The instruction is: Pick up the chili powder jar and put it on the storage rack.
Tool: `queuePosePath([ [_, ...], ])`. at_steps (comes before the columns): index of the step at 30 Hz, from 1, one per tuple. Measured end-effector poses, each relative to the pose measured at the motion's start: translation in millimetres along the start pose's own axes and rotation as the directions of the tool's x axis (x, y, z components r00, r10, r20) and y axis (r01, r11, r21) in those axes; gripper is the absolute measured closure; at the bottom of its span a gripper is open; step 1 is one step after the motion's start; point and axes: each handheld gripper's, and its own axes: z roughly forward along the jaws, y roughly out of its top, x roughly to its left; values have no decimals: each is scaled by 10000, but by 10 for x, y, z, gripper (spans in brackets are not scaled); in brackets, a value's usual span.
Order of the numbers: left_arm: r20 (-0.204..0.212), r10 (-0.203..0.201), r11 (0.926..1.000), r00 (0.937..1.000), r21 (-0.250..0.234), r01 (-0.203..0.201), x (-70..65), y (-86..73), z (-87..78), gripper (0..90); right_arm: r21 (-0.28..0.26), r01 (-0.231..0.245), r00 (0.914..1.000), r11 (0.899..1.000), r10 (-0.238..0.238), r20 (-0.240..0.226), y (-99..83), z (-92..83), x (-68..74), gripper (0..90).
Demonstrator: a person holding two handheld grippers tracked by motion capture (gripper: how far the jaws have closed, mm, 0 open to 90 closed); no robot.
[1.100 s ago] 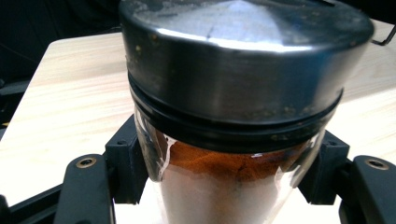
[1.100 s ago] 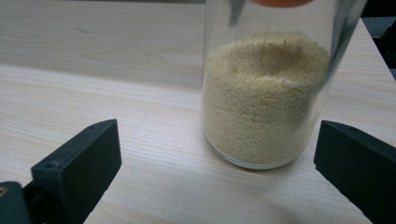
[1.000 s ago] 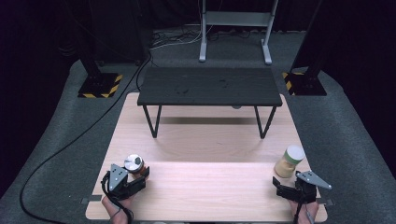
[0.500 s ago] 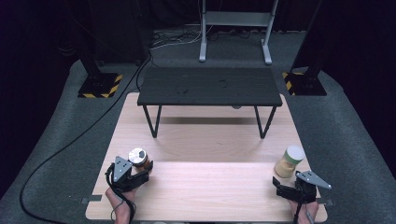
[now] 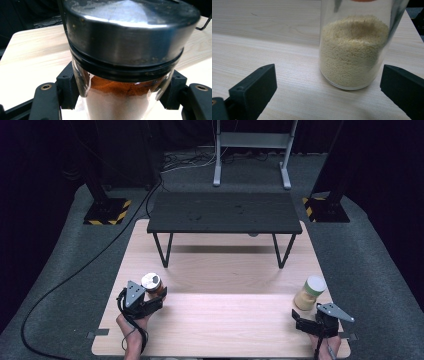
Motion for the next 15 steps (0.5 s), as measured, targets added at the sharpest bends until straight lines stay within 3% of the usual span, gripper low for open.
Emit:
queuePosePath([
  [15, 121, 121, 9999, 9999, 54, -122, 28, 125, 148, 317, 23, -21, 10000, 10000, 21, 20, 4, 2, 1, 0],
])
